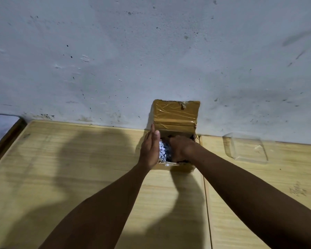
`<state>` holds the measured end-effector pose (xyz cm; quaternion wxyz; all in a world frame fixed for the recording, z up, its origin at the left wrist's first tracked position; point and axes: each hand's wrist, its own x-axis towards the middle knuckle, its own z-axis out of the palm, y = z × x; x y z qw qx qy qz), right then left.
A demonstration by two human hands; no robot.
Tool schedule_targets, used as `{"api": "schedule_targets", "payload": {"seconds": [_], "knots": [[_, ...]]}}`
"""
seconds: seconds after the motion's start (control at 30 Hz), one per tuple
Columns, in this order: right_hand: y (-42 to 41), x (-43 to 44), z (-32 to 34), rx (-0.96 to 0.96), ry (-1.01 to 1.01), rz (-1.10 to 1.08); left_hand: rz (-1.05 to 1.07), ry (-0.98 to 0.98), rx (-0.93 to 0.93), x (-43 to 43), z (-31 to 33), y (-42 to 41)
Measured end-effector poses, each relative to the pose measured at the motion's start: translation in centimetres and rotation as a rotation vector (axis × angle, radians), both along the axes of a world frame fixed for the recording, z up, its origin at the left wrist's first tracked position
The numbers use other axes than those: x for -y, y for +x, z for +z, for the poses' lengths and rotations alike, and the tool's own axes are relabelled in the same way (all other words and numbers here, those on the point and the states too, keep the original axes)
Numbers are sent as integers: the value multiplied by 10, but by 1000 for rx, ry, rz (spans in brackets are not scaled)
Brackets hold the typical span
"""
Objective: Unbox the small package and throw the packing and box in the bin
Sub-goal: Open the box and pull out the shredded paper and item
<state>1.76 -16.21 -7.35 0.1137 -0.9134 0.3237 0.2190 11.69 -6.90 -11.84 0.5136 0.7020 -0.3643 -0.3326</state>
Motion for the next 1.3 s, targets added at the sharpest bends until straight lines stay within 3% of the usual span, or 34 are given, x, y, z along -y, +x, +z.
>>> {"api": "schedule_targets", "payload": {"seconds": [0.2, 0.57, 0.83, 1.3], "knots": [[4, -3, -23, 36, -193, 83, 20, 50, 26, 0, 0, -1], [4, -1, -28, -16, -136, 94, 38, 49, 6, 0, -5, -1], [10, 9, 20, 22, 58, 37, 84, 21, -46, 1, 5, -1], [-11, -31, 72, 211, -149, 104, 92, 28, 10, -28, 45, -7]]}}
